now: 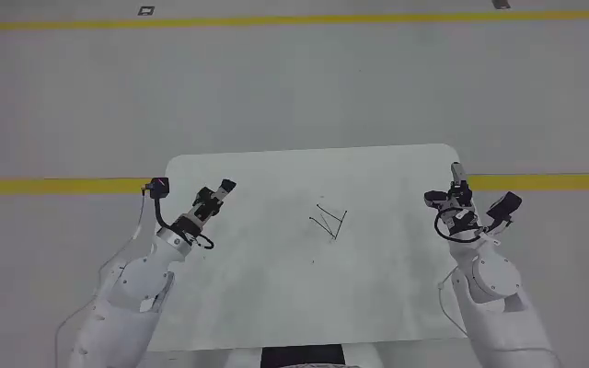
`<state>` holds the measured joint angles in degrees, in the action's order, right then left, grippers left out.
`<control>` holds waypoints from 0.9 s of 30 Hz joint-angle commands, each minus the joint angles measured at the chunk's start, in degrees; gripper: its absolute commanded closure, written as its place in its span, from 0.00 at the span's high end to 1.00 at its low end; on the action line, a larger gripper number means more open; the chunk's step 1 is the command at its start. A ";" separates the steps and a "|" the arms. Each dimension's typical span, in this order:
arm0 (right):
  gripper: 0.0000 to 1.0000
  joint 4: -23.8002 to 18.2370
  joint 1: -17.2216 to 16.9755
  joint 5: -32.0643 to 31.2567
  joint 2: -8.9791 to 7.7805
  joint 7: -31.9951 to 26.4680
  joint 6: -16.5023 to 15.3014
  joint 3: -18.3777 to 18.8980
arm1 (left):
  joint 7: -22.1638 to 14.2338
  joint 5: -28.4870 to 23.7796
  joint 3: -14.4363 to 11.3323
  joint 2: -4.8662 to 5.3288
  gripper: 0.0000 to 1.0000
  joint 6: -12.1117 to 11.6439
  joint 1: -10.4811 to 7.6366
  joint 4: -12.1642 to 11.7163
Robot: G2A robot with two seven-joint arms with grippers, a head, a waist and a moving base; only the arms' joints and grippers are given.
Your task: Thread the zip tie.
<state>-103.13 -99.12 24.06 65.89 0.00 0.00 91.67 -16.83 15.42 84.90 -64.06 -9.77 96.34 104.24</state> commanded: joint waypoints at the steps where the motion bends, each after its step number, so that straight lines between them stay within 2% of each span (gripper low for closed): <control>1: 1.00 0.00 0.00 0.00 0.00 0.00 0.00 0.00 | 2.13 1.92 0.20 -0.04 1.00 -0.16 0.38 -0.36; 8: 1.00 0.00 0.00 0.00 0.00 0.00 0.00 0.00 | 2.13 1.92 0.20 -0.04 1.00 -0.16 0.38 -0.36; 10: 1.00 0.00 0.00 0.00 0.00 0.00 0.00 0.00 | 0.81 2.73 -0.27 0.03 1.00 -0.75 -0.17 0.24; 14: 1.00 0.00 0.00 0.00 0.00 0.00 0.00 0.00 | -5.89 6.08 -2.31 0.33 1.00 -2.62 -4.28 0.10; 17: 1.00 0.00 0.00 0.00 0.00 0.00 0.00 0.00 | -8.38 8.67 -4.70 0.33 1.00 -4.15 -7.57 -0.68; 19: 1.00 0.00 0.00 0.00 0.00 0.00 0.00 0.00 | -10.33 9.44 -7.07 0.19 1.00 -4.58 -9.81 -2.11; 23: 1.00 0.00 0.00 0.00 0.00 0.00 0.00 0.00 | -15.37 14.46 -11.78 0.05 1.00 -4.74 -14.26 -5.47; 24: 1.00 0.00 0.00 0.00 0.00 0.00 0.00 0.00 | -15.45 15.51 -12.31 0.02 1.00 -4.34 -14.96 -5.99; 27: 1.00 0.00 0.00 0.00 0.00 0.00 0.00 0.00 | -15.45 15.51 -12.31 0.02 1.00 -4.34 -14.96 -5.99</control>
<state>-103.13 -99.12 24.06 65.89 0.00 0.00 91.67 -32.39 31.06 72.50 -64.05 -14.10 81.29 98.18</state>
